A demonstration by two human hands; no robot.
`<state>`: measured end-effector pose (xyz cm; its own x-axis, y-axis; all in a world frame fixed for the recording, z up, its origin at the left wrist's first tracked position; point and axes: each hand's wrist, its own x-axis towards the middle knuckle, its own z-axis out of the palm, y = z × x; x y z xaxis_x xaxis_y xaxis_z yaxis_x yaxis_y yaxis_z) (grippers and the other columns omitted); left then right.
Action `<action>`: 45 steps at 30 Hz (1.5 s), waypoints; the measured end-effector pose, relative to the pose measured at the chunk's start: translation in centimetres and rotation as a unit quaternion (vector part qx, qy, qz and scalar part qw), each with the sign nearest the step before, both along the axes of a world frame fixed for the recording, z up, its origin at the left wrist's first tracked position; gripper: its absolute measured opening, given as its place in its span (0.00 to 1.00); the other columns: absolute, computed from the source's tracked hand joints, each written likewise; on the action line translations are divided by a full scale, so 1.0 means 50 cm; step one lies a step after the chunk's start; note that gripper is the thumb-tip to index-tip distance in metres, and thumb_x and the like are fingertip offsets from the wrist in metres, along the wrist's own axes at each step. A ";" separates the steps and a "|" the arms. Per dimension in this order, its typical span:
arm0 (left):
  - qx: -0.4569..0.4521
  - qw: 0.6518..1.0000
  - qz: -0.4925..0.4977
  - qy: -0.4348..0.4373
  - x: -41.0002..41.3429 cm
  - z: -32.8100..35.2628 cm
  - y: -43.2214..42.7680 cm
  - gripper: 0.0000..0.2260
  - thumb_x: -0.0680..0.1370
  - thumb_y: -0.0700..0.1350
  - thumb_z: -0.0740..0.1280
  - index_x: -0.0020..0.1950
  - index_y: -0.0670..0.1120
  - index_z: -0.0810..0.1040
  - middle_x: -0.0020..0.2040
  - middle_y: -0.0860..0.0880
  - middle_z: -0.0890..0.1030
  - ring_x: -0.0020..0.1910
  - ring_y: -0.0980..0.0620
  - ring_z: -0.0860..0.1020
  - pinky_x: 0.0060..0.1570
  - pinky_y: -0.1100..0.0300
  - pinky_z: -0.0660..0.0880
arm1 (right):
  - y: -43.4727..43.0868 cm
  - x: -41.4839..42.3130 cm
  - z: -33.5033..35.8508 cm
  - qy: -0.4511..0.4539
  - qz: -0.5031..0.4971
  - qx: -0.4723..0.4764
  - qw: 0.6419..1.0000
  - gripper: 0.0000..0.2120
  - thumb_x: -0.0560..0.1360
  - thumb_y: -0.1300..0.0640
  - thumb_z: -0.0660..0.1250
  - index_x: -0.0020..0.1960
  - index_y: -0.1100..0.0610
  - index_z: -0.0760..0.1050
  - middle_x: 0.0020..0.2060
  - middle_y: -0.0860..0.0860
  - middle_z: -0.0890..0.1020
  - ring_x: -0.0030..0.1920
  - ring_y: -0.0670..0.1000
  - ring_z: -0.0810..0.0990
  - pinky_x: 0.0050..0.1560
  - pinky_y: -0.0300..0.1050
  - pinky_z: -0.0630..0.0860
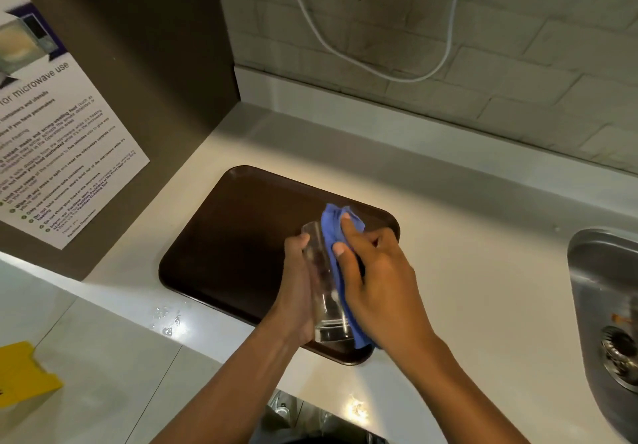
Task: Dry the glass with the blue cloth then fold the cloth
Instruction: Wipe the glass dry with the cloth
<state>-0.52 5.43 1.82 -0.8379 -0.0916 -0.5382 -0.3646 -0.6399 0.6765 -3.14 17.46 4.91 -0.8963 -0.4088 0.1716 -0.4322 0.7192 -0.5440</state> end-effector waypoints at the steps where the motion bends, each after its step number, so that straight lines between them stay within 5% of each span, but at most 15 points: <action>1: -0.006 1.000 0.000 0.005 -0.004 -0.003 -0.005 0.29 0.83 0.59 0.47 0.49 0.46 0.84 0.40 0.46 0.88 0.37 0.51 0.86 0.37 0.57 0.81 | -0.001 0.016 -0.007 0.009 0.010 0.008 1.000 0.23 0.82 0.42 0.53 0.76 0.45 0.63 0.52 0.50 0.74 0.44 0.43 0.73 0.43 0.23 0.64; 4: -0.027 1.000 0.000 -0.004 -0.007 0.001 -0.016 0.30 0.84 0.59 0.44 0.48 0.47 0.83 0.36 0.49 0.87 0.34 0.54 0.86 0.32 0.60 0.81 | 0.012 0.039 -0.016 -0.010 0.022 -0.014 1.000 0.23 0.81 0.41 0.54 0.76 0.42 0.61 0.52 0.48 0.74 0.42 0.42 0.75 0.42 0.22 0.66; 9: 0.014 1.000 0.004 -0.010 -0.002 0.005 0.000 0.31 0.81 0.63 0.48 0.60 0.47 0.84 0.56 0.39 0.85 0.51 0.42 0.85 0.49 0.49 0.81 | 0.000 -0.020 -0.001 -0.009 -0.005 -0.034 0.999 0.23 0.81 0.43 0.54 0.76 0.42 0.61 0.51 0.49 0.74 0.43 0.42 0.73 0.41 0.24 0.66; 14: -0.004 1.000 0.030 0.004 -0.006 0.007 -0.019 0.34 0.82 0.63 0.45 0.44 0.49 0.89 0.43 0.43 0.87 0.39 0.48 0.86 0.39 0.54 0.81 | 0.017 0.027 -0.010 0.000 0.047 -0.013 0.999 0.23 0.81 0.42 0.55 0.75 0.43 0.63 0.54 0.49 0.74 0.43 0.43 0.75 0.43 0.24 0.68; 29: 0.013 0.999 0.029 -0.017 0.013 0.004 -0.005 0.31 0.80 0.64 0.49 0.60 0.45 0.84 0.55 0.38 0.85 0.50 0.41 0.85 0.47 0.49 0.81 | 0.011 -0.015 -0.010 -0.049 0.013 -0.057 0.997 0.21 0.82 0.42 0.55 0.73 0.43 0.67 0.50 0.48 0.77 0.45 0.41 0.75 0.42 0.24 0.68; 36: 0.008 1.000 0.019 0.015 0.011 0.007 -0.021 0.35 0.82 0.62 0.45 0.40 0.50 0.89 0.39 0.45 0.87 0.35 0.50 0.86 0.35 0.58 0.83 | 0.017 0.036 -0.011 -0.010 0.055 -0.012 0.998 0.24 0.80 0.41 0.53 0.75 0.43 0.63 0.55 0.48 0.74 0.46 0.43 0.75 0.45 0.23 0.67; 41: 0.015 1.000 0.016 -0.006 0.021 0.002 -0.001 0.30 0.81 0.63 0.49 0.58 0.46 0.85 0.54 0.38 0.86 0.49 0.41 0.85 0.47 0.49 0.81 | 0.010 -0.015 -0.006 -0.045 0.007 -0.052 0.998 0.22 0.81 0.42 0.54 0.74 0.44 0.65 0.50 0.48 0.76 0.47 0.42 0.76 0.42 0.24 0.67; 45: 0.010 1.000 0.018 0.019 0.014 0.005 -0.017 0.31 0.82 0.62 0.47 0.51 0.48 0.87 0.48 0.40 0.86 0.44 0.45 0.85 0.42 0.52 0.82 | 0.004 0.021 0.003 0.019 0.043 -0.002 0.999 0.23 0.81 0.42 0.54 0.76 0.43 0.62 0.55 0.49 0.73 0.46 0.41 0.71 0.44 0.22 0.63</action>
<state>0.16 4.56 2.07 -0.8543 -0.1112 -0.5077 -0.3151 -0.6659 0.6762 -2.11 17.67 5.06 -0.8502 -0.4839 0.2074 -0.5136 0.6760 -0.5284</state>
